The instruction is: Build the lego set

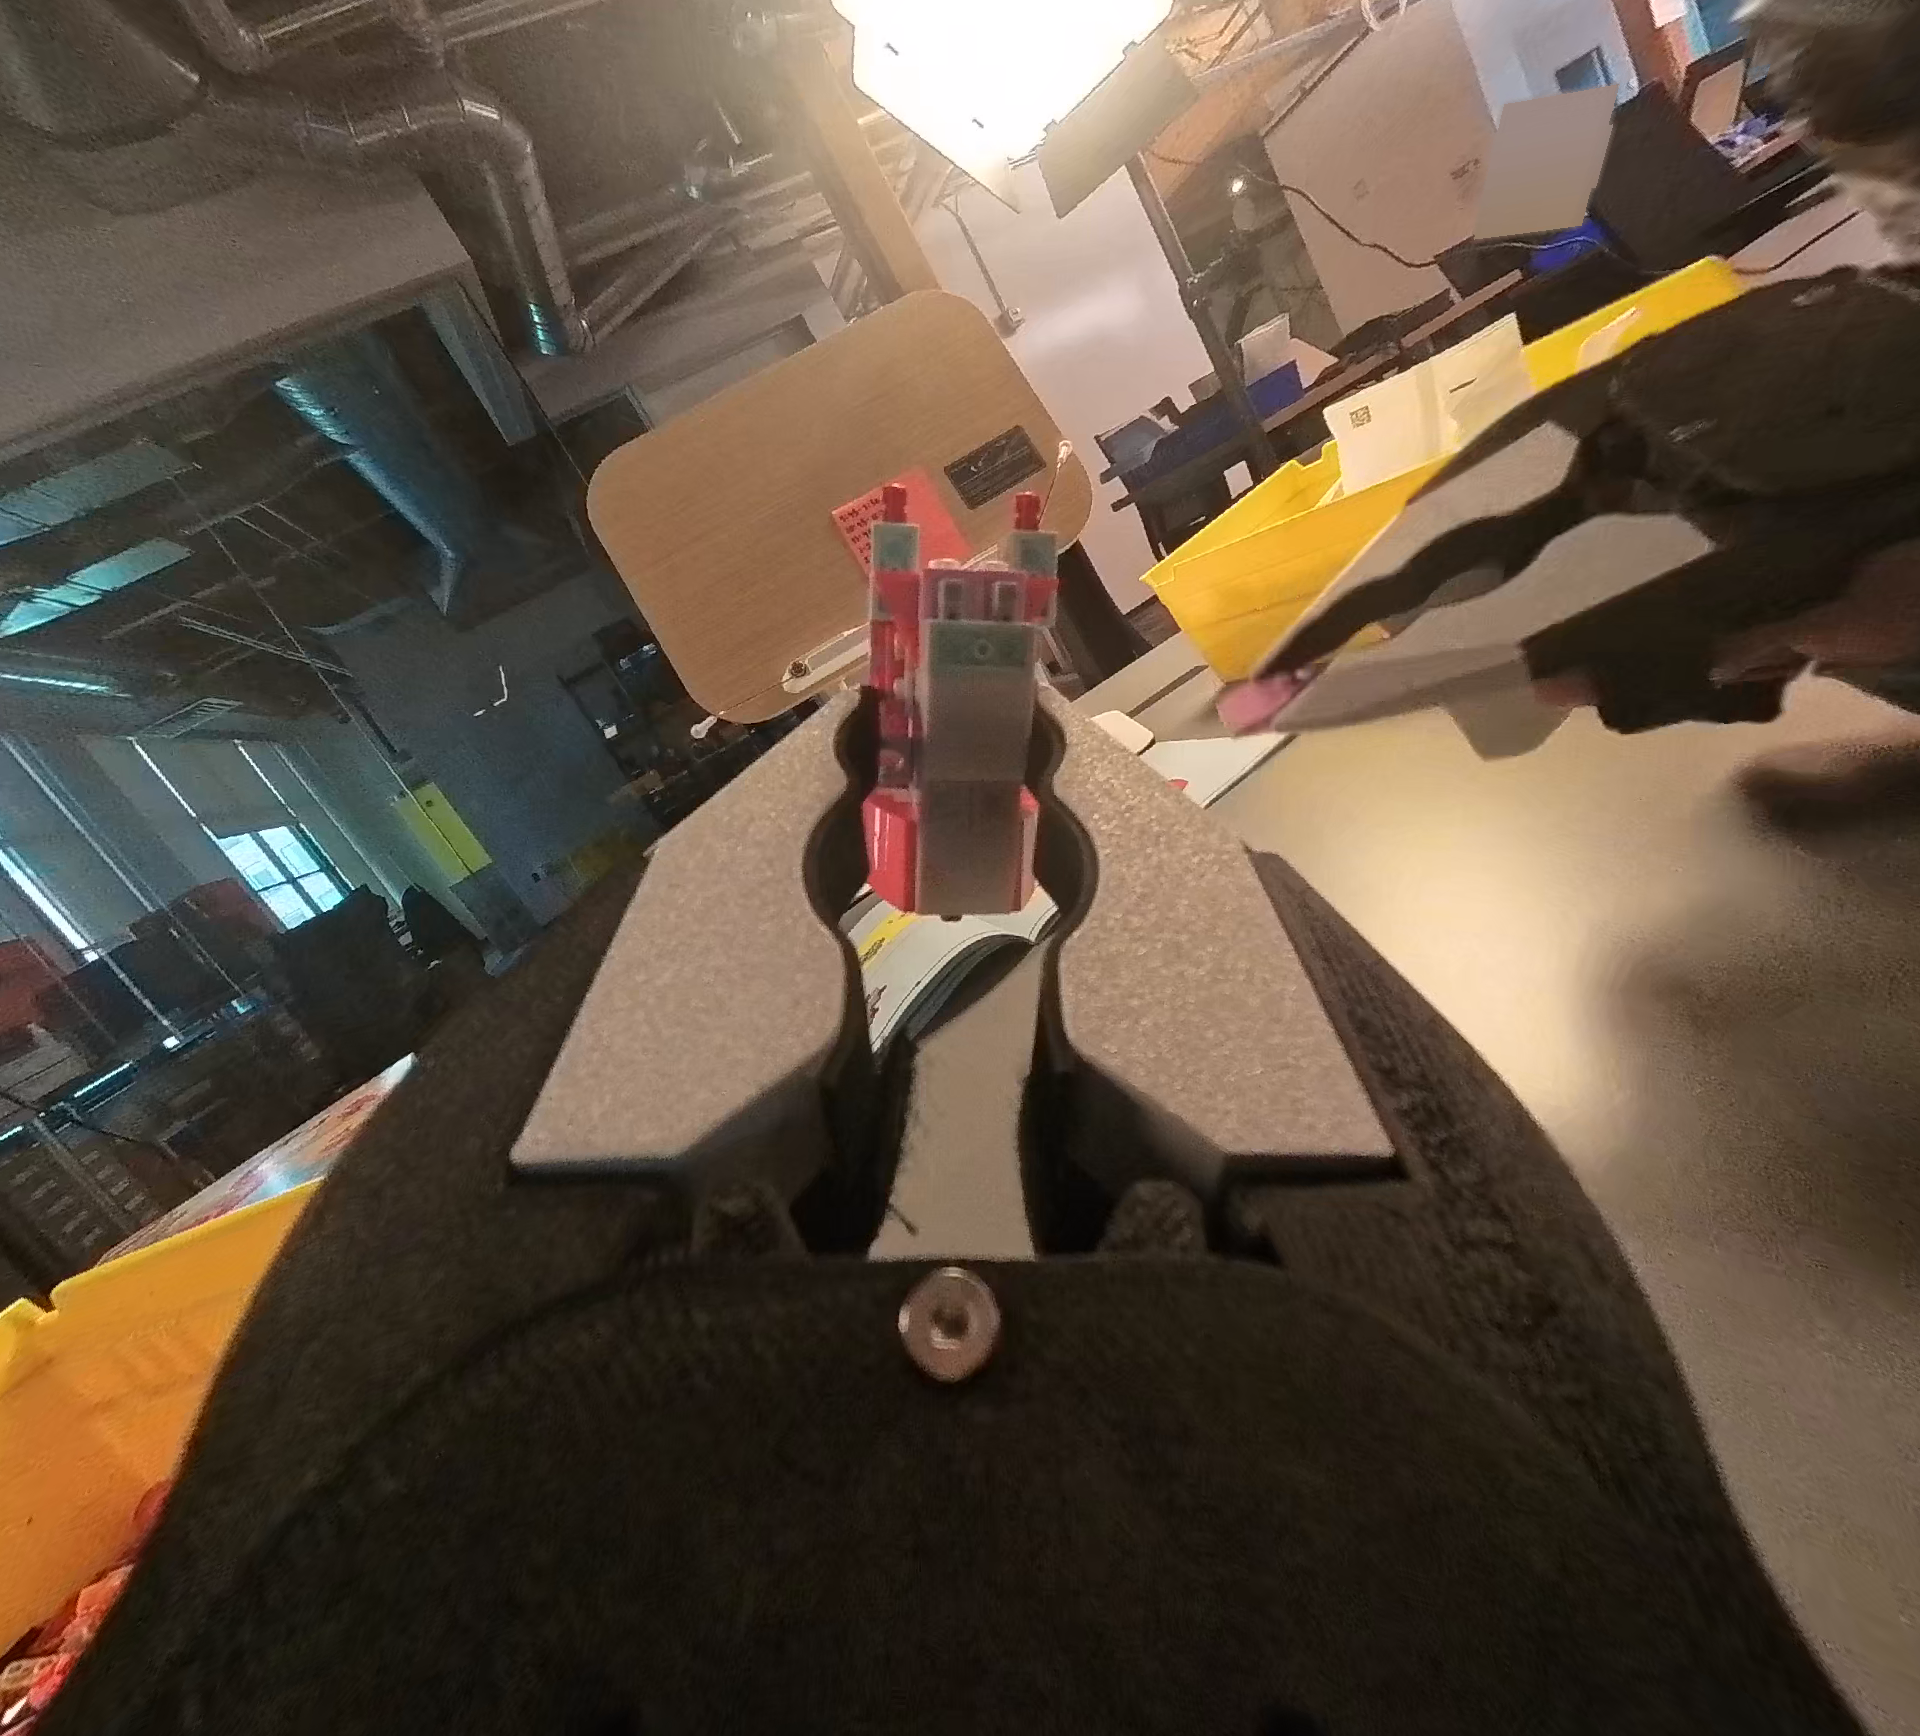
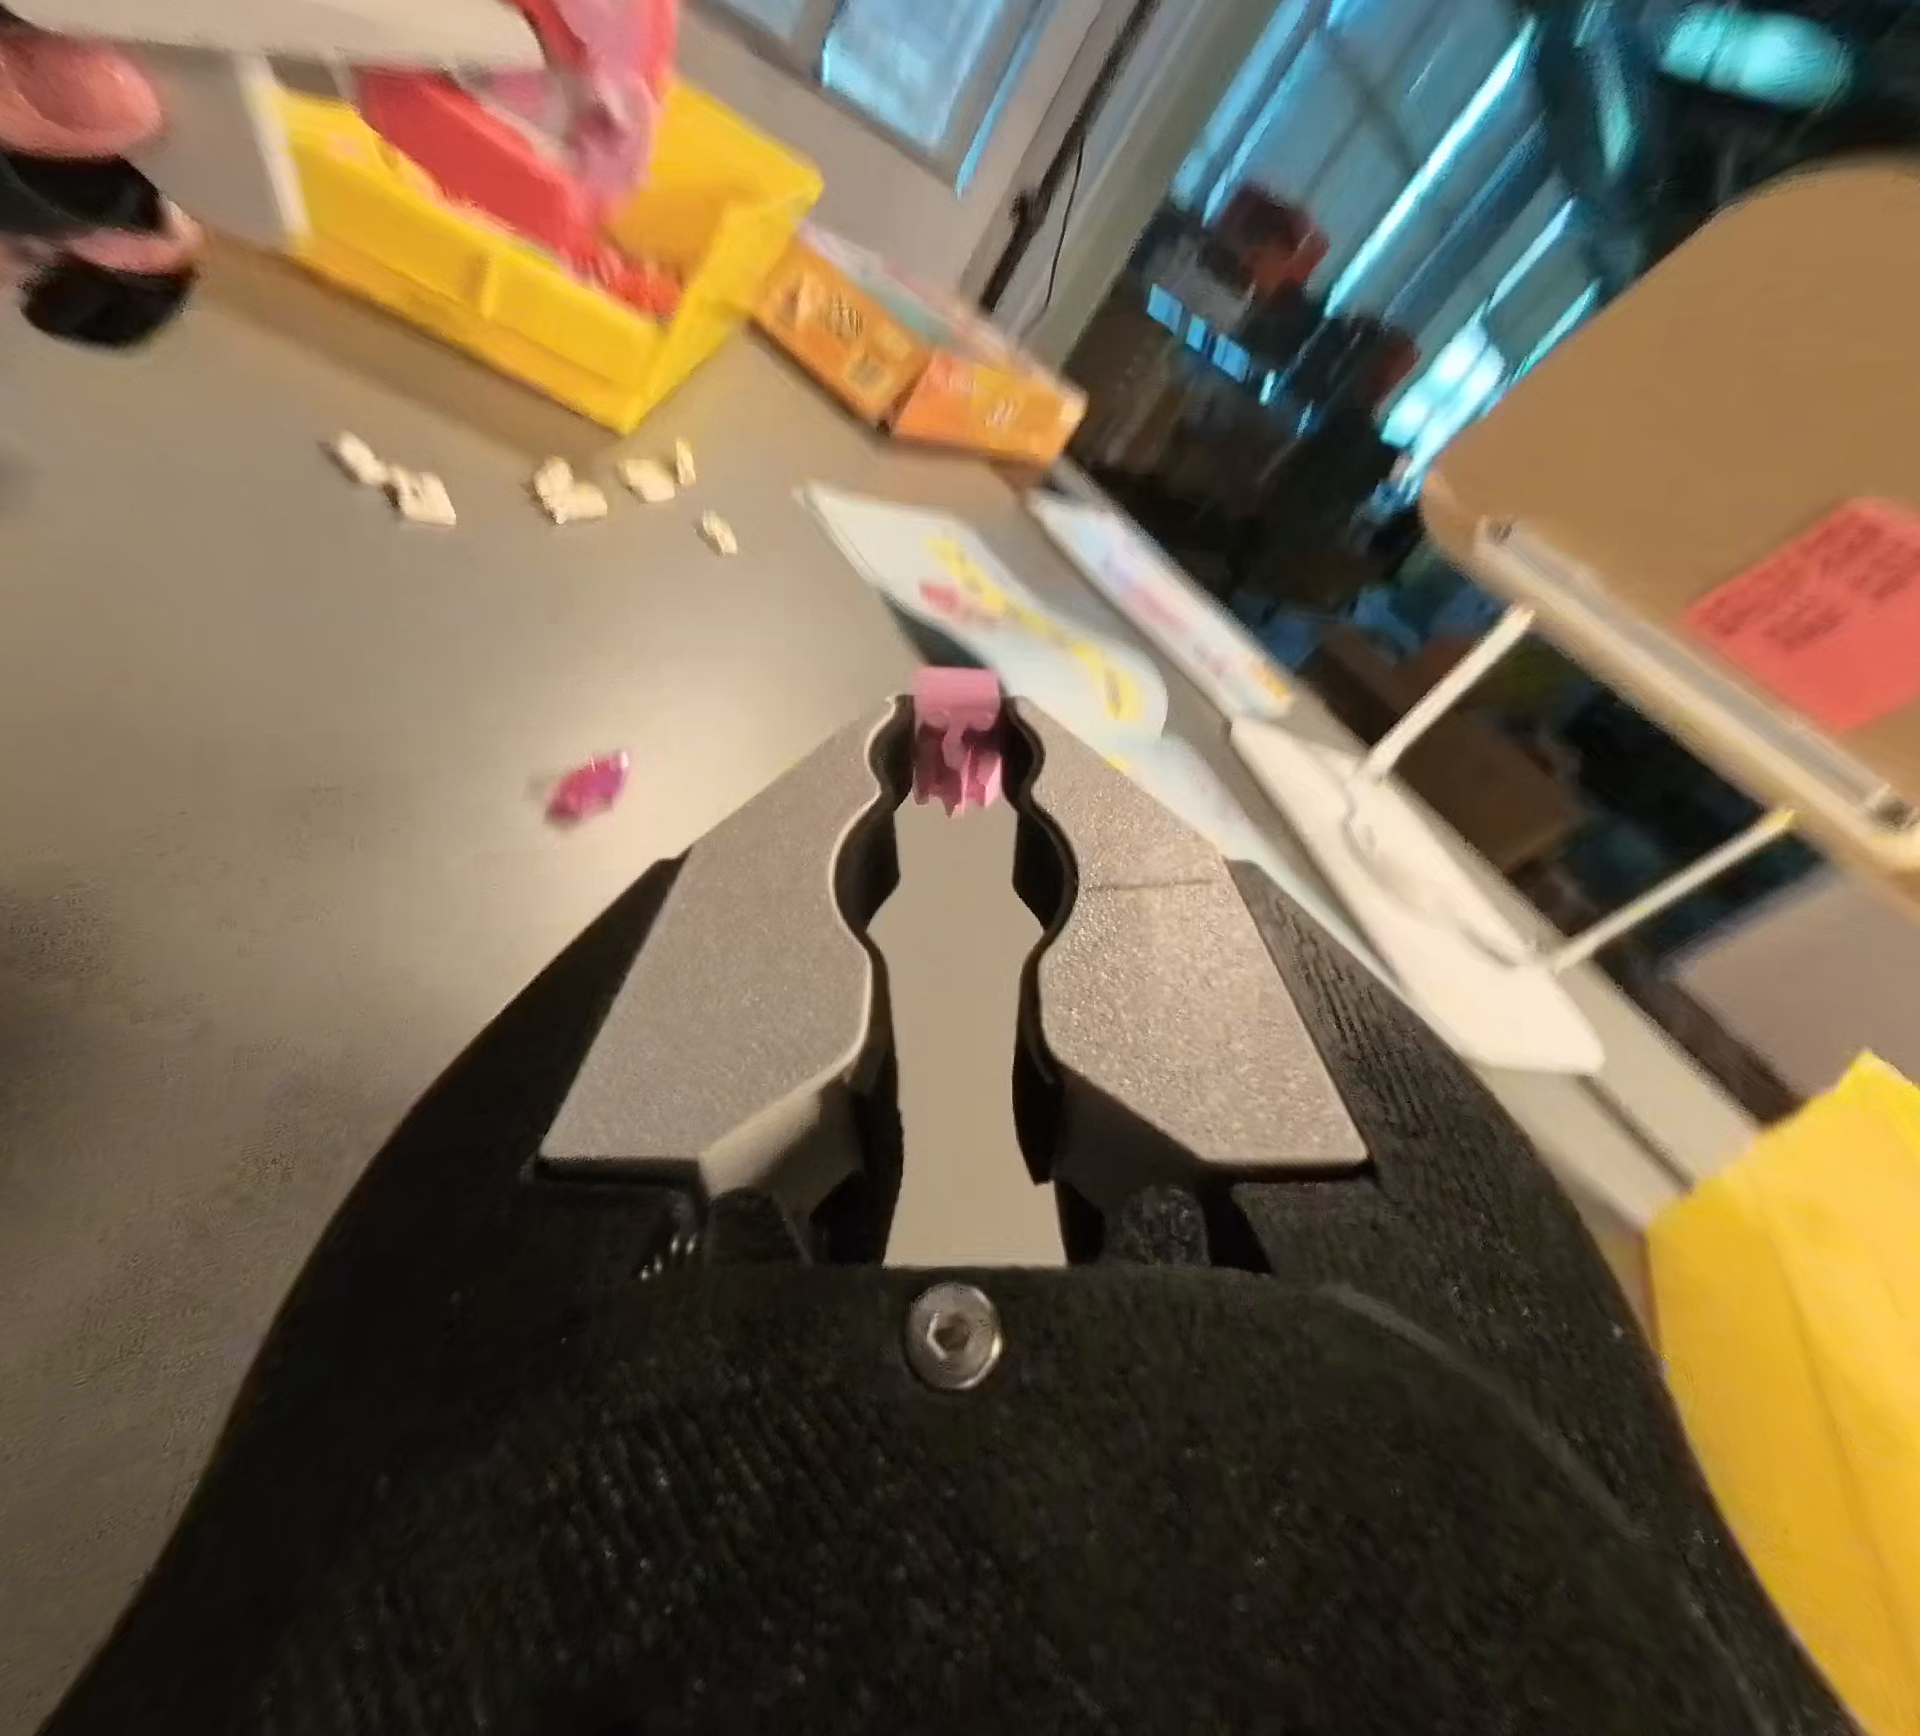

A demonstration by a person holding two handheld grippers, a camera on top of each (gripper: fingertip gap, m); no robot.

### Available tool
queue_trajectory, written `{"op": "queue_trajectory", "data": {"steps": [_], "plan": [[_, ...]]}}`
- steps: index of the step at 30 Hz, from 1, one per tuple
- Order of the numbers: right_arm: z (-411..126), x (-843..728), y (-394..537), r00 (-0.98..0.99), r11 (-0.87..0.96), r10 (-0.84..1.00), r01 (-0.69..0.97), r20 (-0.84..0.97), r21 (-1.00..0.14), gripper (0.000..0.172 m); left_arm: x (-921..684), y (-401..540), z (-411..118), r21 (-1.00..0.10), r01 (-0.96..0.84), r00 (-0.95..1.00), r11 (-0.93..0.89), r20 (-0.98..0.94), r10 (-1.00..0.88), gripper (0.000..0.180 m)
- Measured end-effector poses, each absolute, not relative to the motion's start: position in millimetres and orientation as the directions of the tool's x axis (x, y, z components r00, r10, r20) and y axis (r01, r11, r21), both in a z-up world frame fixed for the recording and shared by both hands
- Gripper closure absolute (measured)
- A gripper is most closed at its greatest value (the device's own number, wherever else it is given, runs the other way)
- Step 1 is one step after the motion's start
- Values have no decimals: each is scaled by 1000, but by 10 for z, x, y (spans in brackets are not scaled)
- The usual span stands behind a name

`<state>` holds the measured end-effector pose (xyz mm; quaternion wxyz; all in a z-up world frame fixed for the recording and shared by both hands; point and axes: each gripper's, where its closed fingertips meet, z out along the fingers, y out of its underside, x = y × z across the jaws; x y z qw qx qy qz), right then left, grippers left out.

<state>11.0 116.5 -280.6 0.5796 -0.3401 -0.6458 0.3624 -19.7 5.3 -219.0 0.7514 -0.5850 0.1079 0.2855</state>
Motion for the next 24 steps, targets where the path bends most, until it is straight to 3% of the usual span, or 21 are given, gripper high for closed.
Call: {"op": "queue_trajectory", "data": {"steps": [4, 7, 13, 17, 18, 21, 24], "plan": [[-3285, 79, 1542, -101, 460, 884, 363, 456, -811, 157, -199, 56, -2203, -820, -554, 815, 147, -497, 299, 154], [-3406, 106, 1600, -113, 304, 952, 442, 284, -844, 157, -196, 55, -2202, -820, -553, 816, 148, -496, 298, 154], [-3669, 195, 1696, -94, 159, 987, 606, 129, -780, 157, -195, 56, -2210, -821, -552, 816, 145, -496, 295, 154], [-3691, 203, 1696, -94, 118, 993, 618, 75, -777, 157, -195, 55, -2214, -823, -550, 818, 144, -495, 294, 154], [-3690, 200, 1715, -82, 111, 994, 618, 76, -778, 154, -196, 55, -2215, -823, -549, 818, 143, -494, 294, 154], [-3676, 191, 1725, -76, 101, 995, 611, 69, -785, 122, -208, 53, -2218, -826, -546, 819, 140, -491, 298, 154], [-3380, 84, 1547, -109, 21, 993, 499, -38, -866, 101, -247, 58, -2235, -836, -534, 822, 124, -480, 305, 154]]}}
